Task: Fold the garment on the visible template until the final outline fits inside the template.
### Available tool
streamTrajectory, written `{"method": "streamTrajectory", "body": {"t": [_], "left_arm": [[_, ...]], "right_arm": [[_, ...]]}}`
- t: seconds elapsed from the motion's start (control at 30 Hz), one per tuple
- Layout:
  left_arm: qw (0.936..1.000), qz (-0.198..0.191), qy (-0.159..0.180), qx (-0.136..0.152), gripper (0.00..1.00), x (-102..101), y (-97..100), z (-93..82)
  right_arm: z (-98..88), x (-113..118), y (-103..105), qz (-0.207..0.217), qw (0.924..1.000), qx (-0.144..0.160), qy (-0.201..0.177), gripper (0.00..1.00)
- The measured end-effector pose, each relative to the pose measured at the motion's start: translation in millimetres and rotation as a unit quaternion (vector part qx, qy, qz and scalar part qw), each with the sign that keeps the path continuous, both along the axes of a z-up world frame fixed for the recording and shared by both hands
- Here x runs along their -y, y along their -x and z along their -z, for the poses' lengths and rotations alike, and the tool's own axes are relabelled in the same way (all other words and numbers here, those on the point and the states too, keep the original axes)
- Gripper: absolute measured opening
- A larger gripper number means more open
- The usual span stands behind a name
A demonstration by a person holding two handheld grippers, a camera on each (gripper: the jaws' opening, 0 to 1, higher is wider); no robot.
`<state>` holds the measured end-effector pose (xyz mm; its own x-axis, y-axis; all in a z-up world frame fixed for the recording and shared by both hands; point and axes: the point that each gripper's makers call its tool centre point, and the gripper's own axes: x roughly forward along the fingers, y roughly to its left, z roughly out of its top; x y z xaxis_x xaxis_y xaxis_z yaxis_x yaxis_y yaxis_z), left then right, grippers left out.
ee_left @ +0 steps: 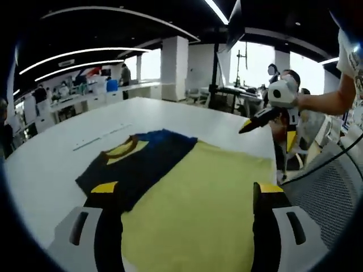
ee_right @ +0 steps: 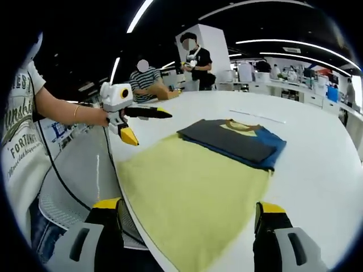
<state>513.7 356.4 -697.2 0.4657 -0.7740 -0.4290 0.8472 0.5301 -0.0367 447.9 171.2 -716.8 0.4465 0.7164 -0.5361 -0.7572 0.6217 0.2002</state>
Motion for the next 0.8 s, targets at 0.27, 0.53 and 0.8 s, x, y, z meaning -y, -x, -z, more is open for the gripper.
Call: {"method": "streamTrajectory", "body": {"t": [0.27,0.53,0.8], "left_arm": [[0.9992,0.015,-0.036,-0.011,0.81,-20,34.2,19.8],[0.9971,0.028,-0.065,-0.03,0.72,-34,59.9,37.3],[0.9932,0.049,-0.097,-0.043,0.61,-42,84.5,50.4]], "right_arm": [[13.3,4,7,-0.005,0.9997,-0.001,0.023,0.9],[25.0,10,18,-0.027,0.9976,0.007,0.063,0.75],[35.0,14,25,-0.038,0.9961,0.002,0.08,0.65]]}}
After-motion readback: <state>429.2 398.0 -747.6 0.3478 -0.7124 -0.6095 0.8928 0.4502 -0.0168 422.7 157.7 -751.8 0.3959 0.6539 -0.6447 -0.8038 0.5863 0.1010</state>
